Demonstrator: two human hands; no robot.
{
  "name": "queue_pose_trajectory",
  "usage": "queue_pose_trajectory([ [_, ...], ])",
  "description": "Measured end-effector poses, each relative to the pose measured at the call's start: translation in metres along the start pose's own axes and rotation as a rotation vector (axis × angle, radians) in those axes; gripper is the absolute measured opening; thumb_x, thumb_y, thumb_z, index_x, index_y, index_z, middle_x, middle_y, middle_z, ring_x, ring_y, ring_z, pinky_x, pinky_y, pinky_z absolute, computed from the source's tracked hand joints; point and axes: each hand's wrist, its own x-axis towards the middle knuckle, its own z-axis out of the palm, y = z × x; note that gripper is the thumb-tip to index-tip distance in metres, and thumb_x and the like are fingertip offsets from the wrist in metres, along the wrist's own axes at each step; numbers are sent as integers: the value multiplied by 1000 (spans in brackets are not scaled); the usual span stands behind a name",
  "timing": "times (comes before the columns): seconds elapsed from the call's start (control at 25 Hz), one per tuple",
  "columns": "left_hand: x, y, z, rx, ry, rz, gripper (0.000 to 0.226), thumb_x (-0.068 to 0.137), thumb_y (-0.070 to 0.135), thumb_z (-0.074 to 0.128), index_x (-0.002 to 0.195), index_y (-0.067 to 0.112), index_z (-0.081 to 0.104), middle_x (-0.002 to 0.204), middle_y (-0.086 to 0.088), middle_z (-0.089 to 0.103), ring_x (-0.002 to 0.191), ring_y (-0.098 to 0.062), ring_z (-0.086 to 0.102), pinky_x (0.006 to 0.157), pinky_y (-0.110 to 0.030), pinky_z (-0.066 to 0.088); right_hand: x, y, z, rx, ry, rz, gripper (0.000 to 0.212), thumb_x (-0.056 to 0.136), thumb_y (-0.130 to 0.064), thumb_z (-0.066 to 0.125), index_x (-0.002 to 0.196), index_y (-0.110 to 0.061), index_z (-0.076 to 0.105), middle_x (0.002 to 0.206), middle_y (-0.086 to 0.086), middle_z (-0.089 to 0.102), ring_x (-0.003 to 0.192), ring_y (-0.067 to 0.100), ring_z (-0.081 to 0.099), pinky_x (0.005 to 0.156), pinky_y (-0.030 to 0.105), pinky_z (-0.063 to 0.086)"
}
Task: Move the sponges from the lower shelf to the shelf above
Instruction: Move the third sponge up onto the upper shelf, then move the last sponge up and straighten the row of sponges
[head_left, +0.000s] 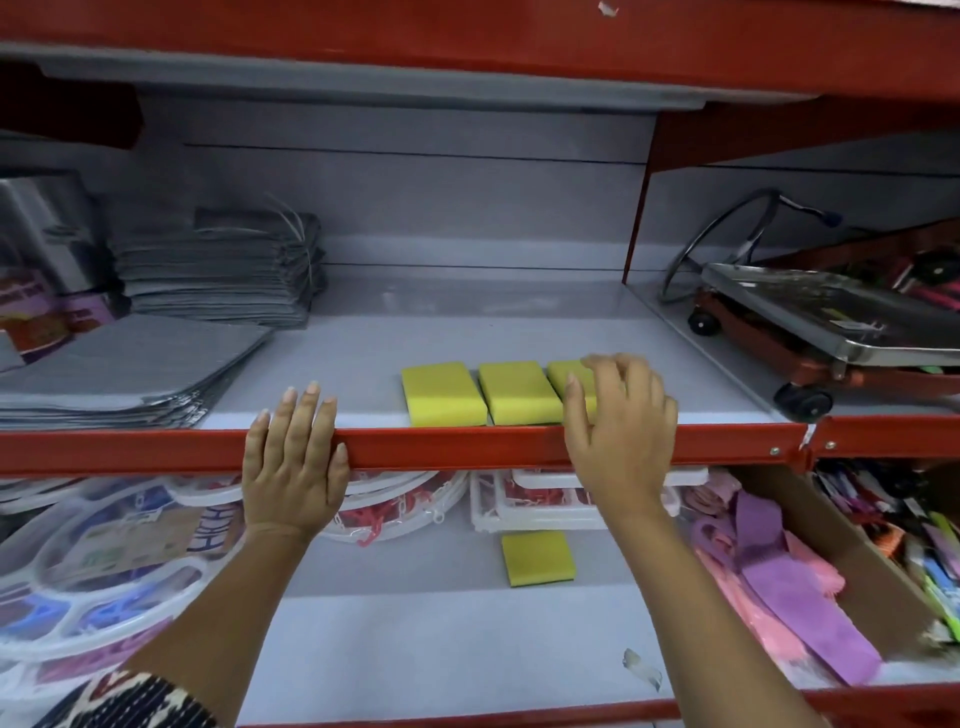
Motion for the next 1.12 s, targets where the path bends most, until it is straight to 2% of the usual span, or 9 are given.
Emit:
queue_pose_trajectory([
  [0.12,1,0,-1,0,-1,3,49,99,29,29,142,7,38,145,-13,38,137,-29,31,116,-42,19,-71,0,10,168,58,-192,18,91,-25,54,91,-9,64,88,10,63,79,28,55,68,37,40],
  [0.28,0,1,0,-4,1,-3,49,99,30,26,142,8,36,145,-11,37,143,-23,22,117,-40,16,-138,15,58,172,-378,-213,14,86,-21,51,93,-12,59,86,5,59,75,26,55,64,35,47],
  [0.44,-2,-1,2,-9,12,2,49,99,30,25,141,8,36,144,-11,39,144,-20,18,117,-40,16,-151,42,117,-62,-1000,-66,46,83,-17,51,128,-14,46,126,9,51,114,30,51,90,40,46],
  [0.6,-2,-1,3,0,45,20,48,99,30,23,140,9,37,142,-11,39,144,-21,20,116,-39,17,-151,68,148,-220,-1340,-6,76,86,-13,51,150,-20,11,157,5,18,142,24,24,110,37,32],
  [0.68,1,-2,5,-9,57,24,48,99,30,23,140,9,36,142,-11,39,141,-24,26,116,-39,18,-154,71,153,-260,-1355,-37,78,85,-12,51,150,-21,10,159,6,14,142,24,22,111,36,32],
  [0.76,6,0,4,3,73,31,48,98,30,23,139,9,37,142,-11,39,138,-25,29,116,-38,17,-160,72,148,-263,-1277,-44,76,80,-16,56,147,-18,19,150,8,27,135,27,30,104,37,36],
  [0.84,8,4,4,-13,68,22,48,98,30,23,139,9,37,142,-11,39,140,-24,26,116,-38,17,-166,74,138,-250,-1222,-29,73,76,-30,62,140,-17,29,136,8,39,124,28,39,98,38,38],
  [0.96,1,5,2,-9,51,12,48,98,30,23,139,9,37,143,-10,38,144,-20,19,116,-39,18,-181,77,128,-215,-1197,-13,80,69,-51,65,135,-15,36,132,8,43,124,28,40,100,39,37],
  [1.12,-3,-2,2,-3,25,9,49,98,29,25,141,9,36,144,-11,37,144,-20,17,117,-40,17,-192,74,113,-7,-1243,161,85,69,-49,69,137,-14,32,134,8,44,119,29,50,93,37,46],
])
